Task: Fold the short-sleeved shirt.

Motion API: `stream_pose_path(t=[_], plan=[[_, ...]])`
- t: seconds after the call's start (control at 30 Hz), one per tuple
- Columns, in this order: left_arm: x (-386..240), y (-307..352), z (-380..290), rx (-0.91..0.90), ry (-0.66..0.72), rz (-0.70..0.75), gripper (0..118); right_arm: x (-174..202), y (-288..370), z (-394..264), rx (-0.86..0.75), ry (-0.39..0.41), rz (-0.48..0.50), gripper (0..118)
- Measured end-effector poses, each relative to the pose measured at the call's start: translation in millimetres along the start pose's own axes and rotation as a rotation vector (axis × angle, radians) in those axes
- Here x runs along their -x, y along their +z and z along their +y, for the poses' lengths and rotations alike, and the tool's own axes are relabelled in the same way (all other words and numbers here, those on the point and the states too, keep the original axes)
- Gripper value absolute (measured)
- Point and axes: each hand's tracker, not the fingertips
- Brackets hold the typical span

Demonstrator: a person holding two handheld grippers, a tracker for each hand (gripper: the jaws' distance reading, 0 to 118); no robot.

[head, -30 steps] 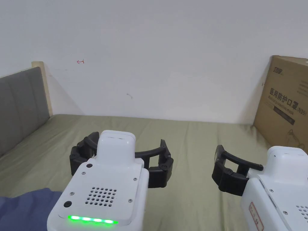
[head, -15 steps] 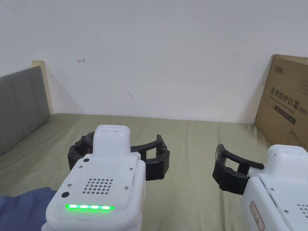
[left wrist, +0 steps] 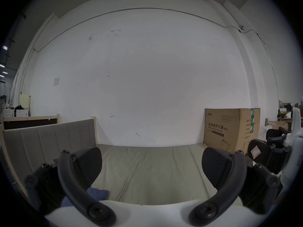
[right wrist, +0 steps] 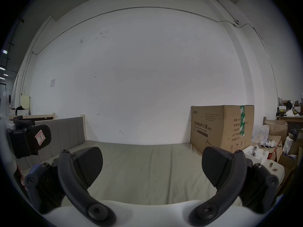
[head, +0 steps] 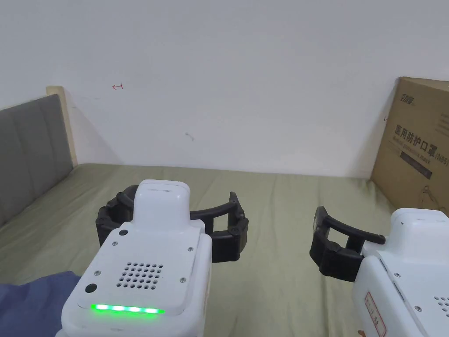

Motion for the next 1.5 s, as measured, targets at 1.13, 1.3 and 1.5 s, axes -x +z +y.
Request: stream_pose_path(t=[1.13, 1.3, 1.5], plan=[[3.1, -7.2, -10.2, 0.062, 0.024, -0.006, 101, -5.6, 2.8, -7.7, 0.016, 0.012, 0.000, 114], [-1.5, -13.6, -12.5, 0.122, -0.074, 0.063, 0, -8.8, 1.0, -9.9, 0.042, -0.015, 0.011, 0], [-3.4, -14.6, -15.6, 0.169, -0.009, -0.015, 0, -19.1, -1.7, -16.4, 0.091, -0.019, -0.001, 0]])
